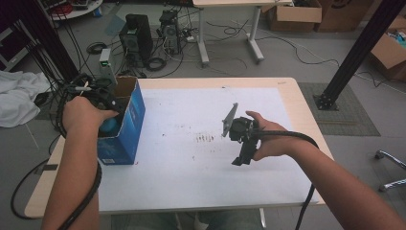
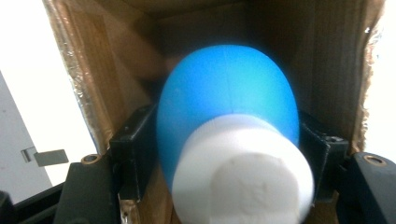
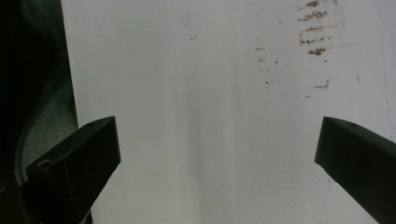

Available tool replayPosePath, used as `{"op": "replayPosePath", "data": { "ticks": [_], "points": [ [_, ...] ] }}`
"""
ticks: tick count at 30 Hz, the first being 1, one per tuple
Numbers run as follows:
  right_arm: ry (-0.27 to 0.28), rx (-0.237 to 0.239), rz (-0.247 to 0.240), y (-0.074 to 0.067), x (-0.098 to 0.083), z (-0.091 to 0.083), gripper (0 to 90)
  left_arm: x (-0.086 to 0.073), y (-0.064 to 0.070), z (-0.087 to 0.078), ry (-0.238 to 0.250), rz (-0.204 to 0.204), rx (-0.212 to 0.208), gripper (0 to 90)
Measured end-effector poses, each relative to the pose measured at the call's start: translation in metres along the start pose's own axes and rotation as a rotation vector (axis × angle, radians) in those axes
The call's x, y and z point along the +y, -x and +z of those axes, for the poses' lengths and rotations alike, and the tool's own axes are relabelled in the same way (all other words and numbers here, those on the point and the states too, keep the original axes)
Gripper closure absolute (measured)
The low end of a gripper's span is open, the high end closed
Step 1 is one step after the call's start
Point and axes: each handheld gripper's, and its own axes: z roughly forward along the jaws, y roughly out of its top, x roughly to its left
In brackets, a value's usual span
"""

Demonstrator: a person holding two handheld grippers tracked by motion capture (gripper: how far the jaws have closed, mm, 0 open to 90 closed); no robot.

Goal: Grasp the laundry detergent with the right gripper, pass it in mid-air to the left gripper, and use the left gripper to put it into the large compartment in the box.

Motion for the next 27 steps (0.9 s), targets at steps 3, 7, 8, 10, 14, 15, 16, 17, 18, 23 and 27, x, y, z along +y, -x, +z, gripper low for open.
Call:
{"op": "replayPosePath", "data": {
  "ticks": [3, 7, 8, 10, 14, 15, 16, 17, 18, 23, 27],
  "points": [
    [-0.002, 0.002, -0.001, 0.000, 0.000, 0.001, 0.0, 0.000, 0.000, -0.001, 0.003, -0.001, -0.004, 32.2],
    [0.001, 0.001, -0.001, 0.000, 0.000, 0.000, 0.0, -0.001, 0.000, -0.006, 0.020, -0.003, -0.001, 29.4],
    [0.002, 0.001, -0.001, 0.000, 0.000, -0.001, 0.0, -0.001, 0.000, -0.008, 0.016, -0.003, 0.001, 28.4],
    [0.002, 0.002, -0.002, 0.000, 0.000, -0.001, 0.0, -0.002, 0.000, -0.012, 0.020, 0.001, 0.006, 27.2],
    [0.001, 0.003, 0.001, 0.000, -0.001, -0.001, 0.0, -0.004, -0.002, -0.022, 0.025, 0.003, 0.005, 23.3],
    [0.003, 0.002, 0.002, 0.000, -0.001, 0.000, 0.0, -0.005, -0.003, -0.025, 0.029, 0.004, 0.008, 22.8],
    [0.003, 0.003, 0.002, 0.001, -0.001, 0.000, 0.0, -0.005, -0.003, -0.028, 0.031, 0.007, 0.013, 22.7],
    [0.004, 0.002, 0.001, 0.001, -0.001, 0.000, 0.0, -0.006, -0.003, -0.031, 0.034, 0.003, 0.016, 22.5],
    [0.005, 0.003, -0.001, 0.001, -0.001, 0.000, 0.0, -0.007, -0.004, -0.034, 0.032, 0.005, 0.017, 22.0],
    [0.008, 0.002, -0.001, 0.000, 0.000, -0.001, 0.0, -0.008, -0.002, -0.047, 0.040, 0.027, 0.022, 19.1],
    [0.005, 0.002, 0.002, 0.000, 0.000, -0.002, 0.0, -0.008, 0.002, -0.056, 0.043, 0.051, 0.016, 16.0]
  ]
}}
